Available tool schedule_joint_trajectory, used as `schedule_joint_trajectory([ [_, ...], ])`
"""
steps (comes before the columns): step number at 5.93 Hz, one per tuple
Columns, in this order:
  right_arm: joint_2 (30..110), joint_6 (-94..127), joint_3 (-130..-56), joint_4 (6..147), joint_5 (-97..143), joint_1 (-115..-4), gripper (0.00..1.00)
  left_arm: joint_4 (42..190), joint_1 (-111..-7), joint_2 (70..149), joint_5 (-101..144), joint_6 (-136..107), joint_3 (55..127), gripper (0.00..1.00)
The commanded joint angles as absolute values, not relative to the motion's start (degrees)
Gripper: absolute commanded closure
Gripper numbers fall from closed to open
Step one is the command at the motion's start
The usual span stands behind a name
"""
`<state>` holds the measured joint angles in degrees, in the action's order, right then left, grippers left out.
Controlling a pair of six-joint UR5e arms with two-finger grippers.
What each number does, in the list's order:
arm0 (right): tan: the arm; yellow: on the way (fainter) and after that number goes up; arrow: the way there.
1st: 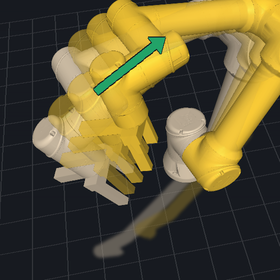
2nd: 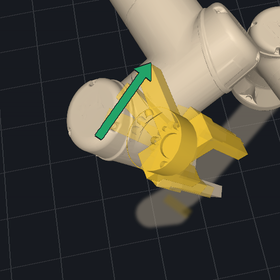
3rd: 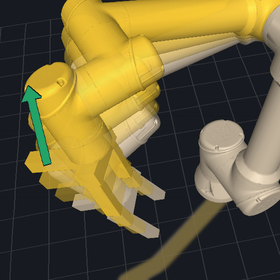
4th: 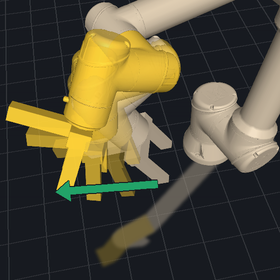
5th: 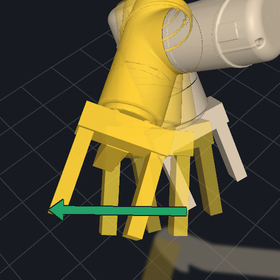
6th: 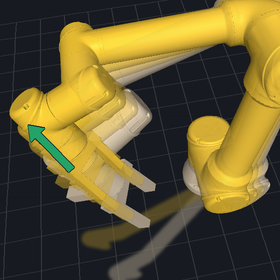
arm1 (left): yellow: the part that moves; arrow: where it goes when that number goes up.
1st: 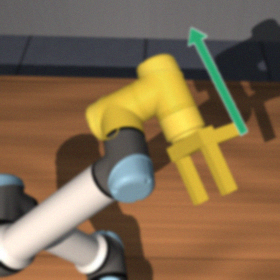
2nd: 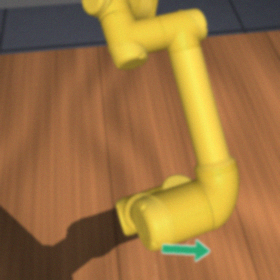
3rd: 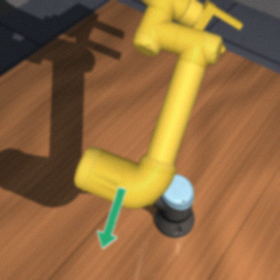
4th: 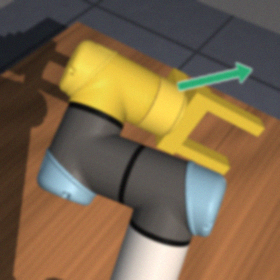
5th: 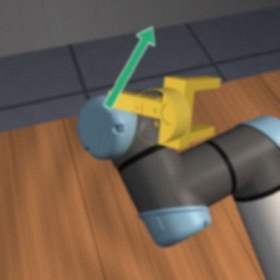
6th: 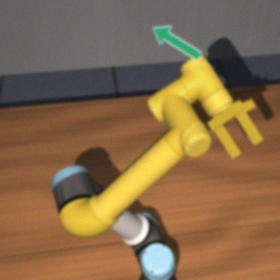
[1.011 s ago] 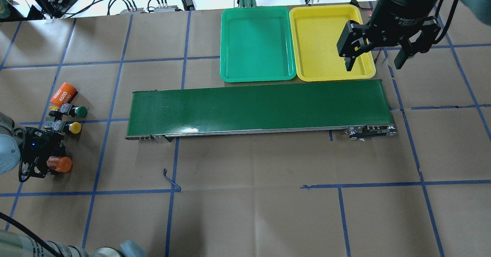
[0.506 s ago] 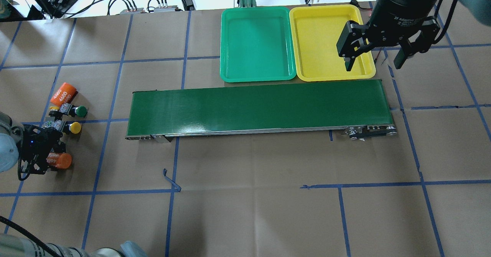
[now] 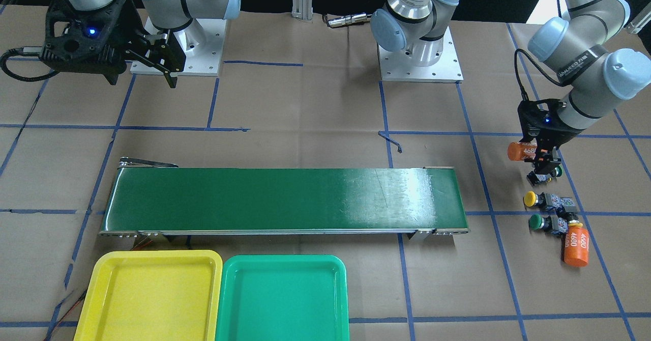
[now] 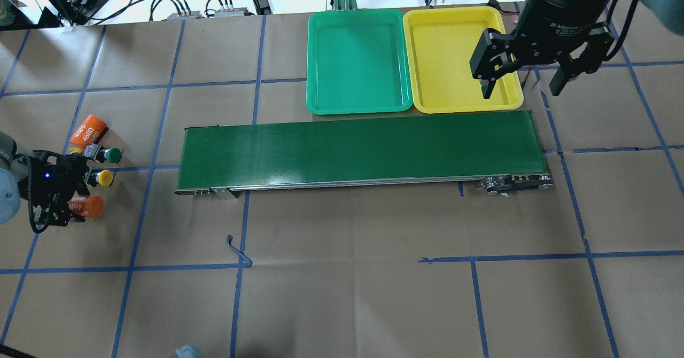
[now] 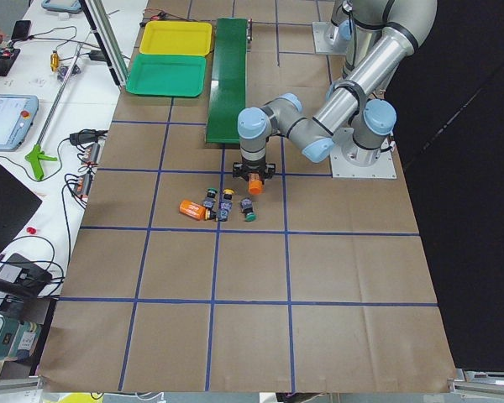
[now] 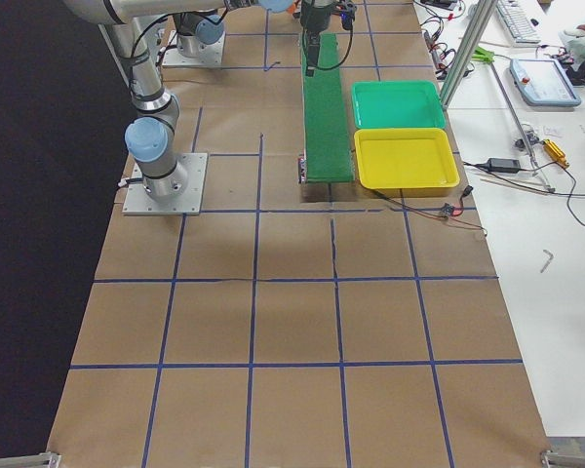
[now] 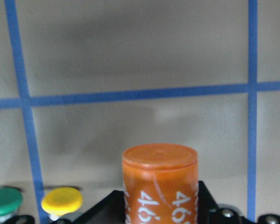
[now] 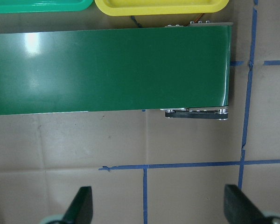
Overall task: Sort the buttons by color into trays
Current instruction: 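Carry the orange cylinder onto the belt and open the left gripper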
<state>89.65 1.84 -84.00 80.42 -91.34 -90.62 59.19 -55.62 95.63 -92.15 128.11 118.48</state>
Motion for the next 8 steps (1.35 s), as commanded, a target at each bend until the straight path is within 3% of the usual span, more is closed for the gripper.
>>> schedule_joint_trajectory([
  [1, 89.65, 1.85, -84.02, 80.25, -91.41, -90.62, 0.00, 67.90, -70.24, 93.87, -92.02, 116.00, 111.14, 1.00],
  [4, 89.65, 1.85, -84.02, 80.24, -91.41, -90.62, 0.00, 69.62, -84.52, 101.22, -89.49, 93.49, 101.44, 1.00],
  [8, 89.65, 1.85, -84.02, 80.16, -91.58, -90.62, 0.00, 66.45, -86.83, 105.99, -89.47, 89.82, 103.35, 0.96],
])
